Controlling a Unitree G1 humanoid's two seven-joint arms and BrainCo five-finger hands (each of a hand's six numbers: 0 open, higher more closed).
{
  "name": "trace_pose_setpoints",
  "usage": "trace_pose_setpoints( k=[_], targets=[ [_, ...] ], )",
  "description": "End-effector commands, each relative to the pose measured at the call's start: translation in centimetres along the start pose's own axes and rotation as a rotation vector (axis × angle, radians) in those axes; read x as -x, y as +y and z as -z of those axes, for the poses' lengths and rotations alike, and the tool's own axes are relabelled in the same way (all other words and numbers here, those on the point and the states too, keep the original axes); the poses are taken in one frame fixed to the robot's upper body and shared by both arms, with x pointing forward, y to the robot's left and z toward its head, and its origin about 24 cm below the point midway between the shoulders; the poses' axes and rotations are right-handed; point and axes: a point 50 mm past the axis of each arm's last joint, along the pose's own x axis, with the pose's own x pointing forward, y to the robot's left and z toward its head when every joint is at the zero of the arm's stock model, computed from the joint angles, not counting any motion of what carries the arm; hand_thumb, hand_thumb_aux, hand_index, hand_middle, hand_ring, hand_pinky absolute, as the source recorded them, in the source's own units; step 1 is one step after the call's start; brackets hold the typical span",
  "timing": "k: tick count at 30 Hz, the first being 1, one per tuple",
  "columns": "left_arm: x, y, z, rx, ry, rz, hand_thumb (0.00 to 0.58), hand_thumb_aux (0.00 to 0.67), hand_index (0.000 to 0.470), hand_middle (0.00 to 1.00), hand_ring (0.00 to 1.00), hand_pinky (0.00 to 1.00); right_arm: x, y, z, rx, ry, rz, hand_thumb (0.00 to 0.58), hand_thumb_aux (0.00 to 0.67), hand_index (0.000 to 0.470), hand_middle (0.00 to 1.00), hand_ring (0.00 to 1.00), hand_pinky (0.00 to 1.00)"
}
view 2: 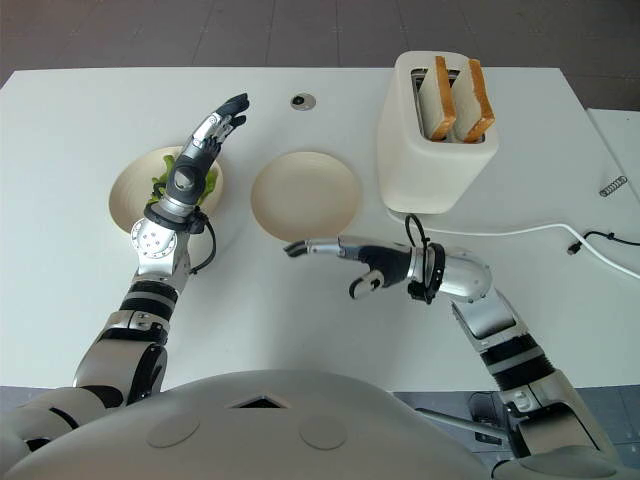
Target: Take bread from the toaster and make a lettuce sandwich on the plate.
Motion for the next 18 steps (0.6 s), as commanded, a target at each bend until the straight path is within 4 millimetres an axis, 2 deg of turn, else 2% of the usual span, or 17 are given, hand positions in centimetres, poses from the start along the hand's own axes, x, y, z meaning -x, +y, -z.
trace_pose_setpoints(
  k=[1,4,6,9,11,14,18],
  targets=[
    [-0.4,0.0,-0.4,0.033,-0.044,-0.016,0.000,0.000,0.000,0.00,0.00,0.00,-0.6,-3.1,-1.5,-0.071,-0.163,0.238,0.000,0.000,0.000,0.00,0.00,0.00],
    [-0.3,0.0,-1.0,0.051,-0.078,-0.016,0.000,0.000,0.000,0.00,0.00,0.00,-1.0,-5.2,-1.3,-0.074,-0.209,0.463,0.000,0.000,0.000,0.00,0.00,0.00],
    [-0.3,0.1,-1.1,0.056,-0.087,-0.018,0.000,0.000,0.000,0.00,0.00,0.00,-1.1,-6.0,-1.1,-0.062,-0.216,0.545,0.000,0.000,0.000,0.00,0.00,0.00],
    [-0.2,0.5,-1.5,0.045,-0.104,-0.027,0.000,0.000,0.000,0.00,0.00,0.00,-0.3,-7.6,-2.2,0.029,-0.244,0.664,0.000,0.000,0.000,0.00,0.00,0.00],
    [-0.2,1.1,-2.0,0.013,-0.117,-0.037,0.000,0.000,0.000,0.00,0.00,0.00,1.4,-9.8,-3.6,0.230,-0.195,0.797,0.000,0.000,0.000,0.00,0.00,0.00],
    [0.2,2.2,-2.6,-0.157,-0.084,0.012,0.000,0.000,0.000,0.00,0.00,0.00,5.0,-13.5,-5.2,0.587,0.051,0.966,0.000,0.000,0.000,0.00,0.00,0.00],
    [1.4,3.7,-2.6,-0.368,0.026,0.101,0.000,0.000,0.000,0.00,0.00,0.00,9.0,-16.1,-5.1,0.754,0.405,1.014,0.000,0.000,0.000,0.00,0.00,0.00]
  ],
)
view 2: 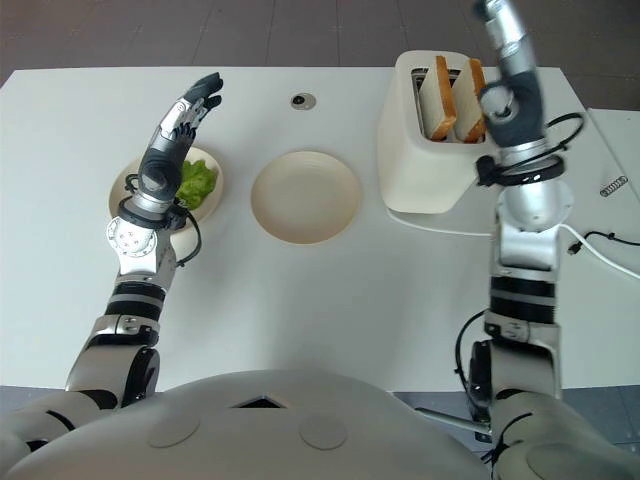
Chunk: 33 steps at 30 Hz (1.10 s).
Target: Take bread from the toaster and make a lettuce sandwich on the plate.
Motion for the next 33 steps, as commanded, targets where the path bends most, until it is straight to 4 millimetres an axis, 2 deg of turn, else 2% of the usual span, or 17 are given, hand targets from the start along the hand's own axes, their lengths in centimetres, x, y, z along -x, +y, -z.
trace_pose_setpoints(
  k=[1,3,6,9,14,17,18,19,20,21,22,23,24,25,27,29,33],
  targets=[
    [1.6,1.3,0.3,-0.193,0.115,0.112,0.000,0.000,0.000,0.00,0.00,0.00,0.5,-2.9,3.1,0.226,0.224,-0.058,0.000,0.000,0.000,0.00,0.00,0.00],
    [2.2,1.6,0.4,-0.239,0.152,0.147,0.000,0.000,0.000,0.00,0.00,0.00,1.4,-3.1,4.9,0.311,0.350,-0.150,0.000,0.000,0.000,0.00,0.00,0.00],
    [2.4,1.8,0.5,-0.248,0.164,0.141,0.000,0.000,0.000,0.00,0.00,0.00,3.1,-1.7,6.9,0.341,0.476,-0.315,0.000,0.000,0.000,0.00,0.00,0.00],
    [2.3,2.0,0.5,-0.249,0.163,0.122,0.000,0.000,0.000,0.00,0.00,0.00,4.1,-0.1,7.3,0.310,0.499,-0.436,0.000,0.000,0.000,0.00,0.00,0.00],
    [2.4,2.1,0.5,-0.243,0.163,0.106,0.000,0.000,0.000,0.00,0.00,0.00,5.3,1.5,7.5,0.301,0.504,-0.582,0.000,0.000,0.000,0.00,0.00,0.00],
    [2.2,2.0,0.4,-0.237,0.153,0.105,0.000,0.000,0.000,0.00,0.00,0.00,5.5,1.6,7.7,0.298,0.511,-0.590,0.000,0.000,0.000,0.00,0.00,0.00],
    [2.2,2.0,0.4,-0.235,0.151,0.104,0.000,0.000,0.000,0.00,0.00,0.00,5.2,1.4,7.7,0.292,0.505,-0.563,0.027,0.016,0.011,0.00,0.00,0.00],
    [2.2,2.0,0.4,-0.233,0.150,0.104,0.000,0.000,0.000,0.00,0.00,0.00,4.8,1.1,7.6,0.283,0.498,-0.529,0.278,0.187,0.131,0.00,0.00,0.00],
    [2.1,1.9,0.4,-0.231,0.150,0.104,0.000,0.000,0.000,0.00,0.00,0.00,4.4,0.8,7.5,0.276,0.491,-0.500,0.454,0.357,0.251,0.00,0.00,0.00],
    [2.1,1.9,0.5,-0.229,0.151,0.104,0.000,0.000,0.000,0.00,0.00,0.00,4.1,0.4,7.3,0.266,0.479,-0.468,0.528,0.470,0.330,0.02,0.02,0.02],
    [2.1,1.9,0.5,-0.228,0.152,0.104,0.000,0.000,0.000,0.00,0.00,0.00,3.7,0.1,7.1,0.253,0.464,-0.439,0.570,0.583,0.409,0.08,0.08,0.08],
    [2.1,1.9,0.6,-0.229,0.155,0.104,0.000,0.000,0.000,0.00,0.00,0.00,3.4,-0.1,6.8,0.234,0.446,-0.413,0.580,0.670,0.470,0.16,0.16,0.16],
    [2.1,1.9,0.7,-0.234,0.159,0.107,0.000,0.000,0.000,0.00,0.00,0.00,3.0,-0.4,6.5,0.215,0.428,-0.384,0.580,0.670,0.470,0.26,0.26,0.26],
    [2.1,2.0,0.7,-0.245,0.163,0.110,0.000,0.000,0.000,0.00,0.00,0.00,2.5,-0.7,6.2,0.195,0.408,-0.349,0.580,0.670,0.470,0.32,0.32,0.32],
    [2.2,2.6,0.7,-0.273,0.175,0.113,0.000,0.000,0.000,0.00,0.00,0.00,1.6,-1.2,5.6,0.157,0.366,-0.270,0.580,0.670,0.470,0.55,0.55,0.55],
    [2.3,3.1,0.8,-0.300,0.188,0.113,0.000,0.000,0.000,0.00,0.00,0.00,0.9,-1.6,5.3,0.133,0.340,-0.195,0.580,0.670,0.470,0.60,0.60,0.60],
    [2.5,3.2,0.9,-0.311,0.193,0.104,0.000,0.000,0.000,0.00,0.00,0.00,0.0,-2.0,4.7,0.103,0.304,-0.097,0.580,0.670,0.470,0.62,0.62,0.62]
  ],
)
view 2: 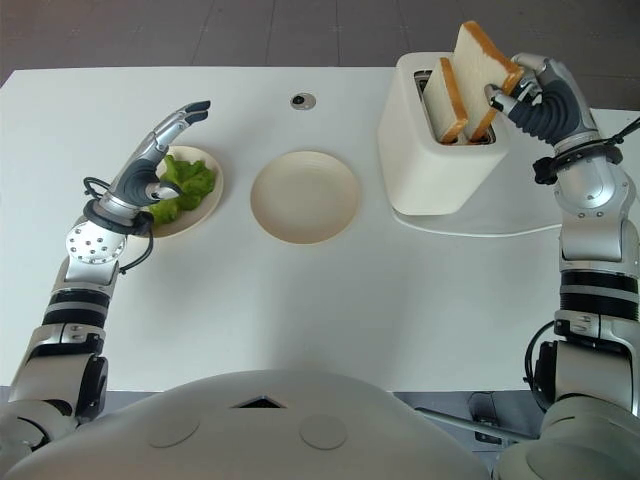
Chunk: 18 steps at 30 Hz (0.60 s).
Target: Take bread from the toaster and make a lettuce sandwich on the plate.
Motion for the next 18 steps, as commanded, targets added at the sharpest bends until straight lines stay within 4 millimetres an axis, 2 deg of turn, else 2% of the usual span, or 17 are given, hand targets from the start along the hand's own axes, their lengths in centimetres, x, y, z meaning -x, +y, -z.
trace_pose_setpoints(
  k=[1,3,6,9,14,16,18],
  targets=[
    [0.1,0.1,0.3,-0.019,0.013,0.008,0.000,0.000,0.000,0.00,0.00,0.00,-0.8,-1.2,-1.5,-0.068,-0.077,0.119,0.580,0.670,0.470,0.64,0.64,0.64],
    [0.1,0.1,0.5,-0.029,0.025,0.003,0.000,0.000,0.000,0.00,0.00,0.00,-1.2,-1.8,-2.2,-0.101,-0.114,0.187,0.580,0.670,0.470,0.74,0.74,0.74],
    [0.3,0.5,1.0,-0.076,0.065,0.000,0.000,0.000,0.000,0.00,0.00,0.00,-1.4,-2.5,-3.3,-0.150,-0.178,0.277,0.580,0.670,0.470,0.82,0.82,0.82],
    [0.6,1.2,1.5,-0.127,0.100,-0.020,0.000,0.000,0.000,0.00,0.00,0.00,-1.0,-4.3,-3.7,-0.215,-0.215,0.388,0.580,0.670,0.470,1.00,1.00,1.00],
    [0.9,2.2,2.1,-0.190,0.147,-0.041,0.000,0.000,0.000,0.00,0.00,0.00,-0.6,-5.7,-4.6,-0.292,-0.287,0.487,0.580,0.670,0.470,1.00,1.00,1.00],
    [1.1,2.3,2.5,-0.212,0.177,-0.043,0.000,0.000,0.000,0.00,0.00,0.00,-0.5,-5.5,-5.6,-0.345,-0.349,0.479,0.580,0.670,0.470,1.00,1.00,1.00],
    [1.2,2.4,2.9,-0.241,0.207,-0.043,0.000,0.000,0.000,0.00,0.00,0.00,-0.6,-4.5,-7.0,-0.409,-0.418,0.413,0.580,0.670,0.470,1.00,1.00,1.00]
  ],
)
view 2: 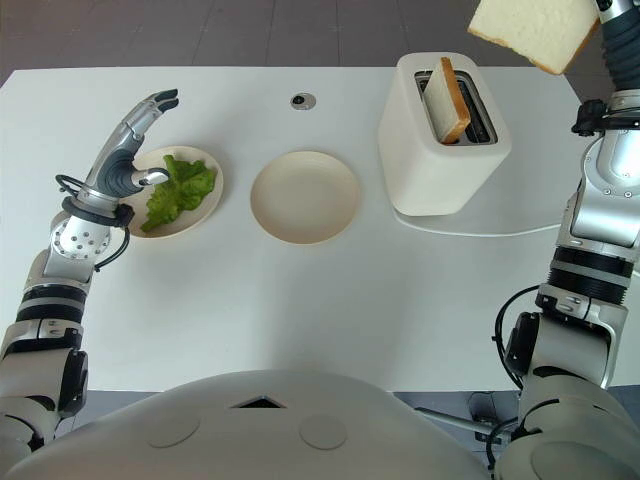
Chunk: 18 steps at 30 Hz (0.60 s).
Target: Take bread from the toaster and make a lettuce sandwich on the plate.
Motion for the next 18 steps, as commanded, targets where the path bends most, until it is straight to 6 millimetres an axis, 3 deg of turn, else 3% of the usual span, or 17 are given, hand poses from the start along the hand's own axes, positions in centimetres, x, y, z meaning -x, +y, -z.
trace_pose_setpoints(
  k=[1,6,10,16,18],
  targets=[
    [0.1,0.3,1.1,-0.085,0.072,0.018,0.000,0.000,0.000,0.00,0.00,0.00,-0.3,2.5,-2.2,-0.173,-0.096,-0.094,0.580,0.670,0.470,1.00,1.00,1.00],
    [0.1,0.4,2.5,-0.179,0.165,0.008,0.000,0.000,0.000,0.00,0.00,0.00,1.8,9.0,-2.1,-0.359,-0.029,-0.325,0.580,0.670,0.470,1.00,1.00,1.00],
    [-0.1,0.1,2.8,-0.216,0.182,0.017,0.000,0.000,0.000,0.00,0.00,0.00,5.6,14.4,-0.4,-0.377,0.097,-0.596,0.580,0.670,0.470,1.00,1.00,1.00],
    [0.1,0.2,3.8,-0.329,0.257,0.057,0.000,0.000,0.000,0.00,0.00,0.00,11.1,18.9,2.2,-0.312,0.250,-0.850,0.580,0.670,0.470,1.00,1.00,1.00],
    [0.7,0.0,4.4,-0.407,0.300,0.145,0.000,0.000,0.000,0.00,0.00,0.00,13.1,20.0,3.0,-0.258,0.293,-0.934,0.580,0.670,0.470,1.00,1.00,1.00]
  ],
)
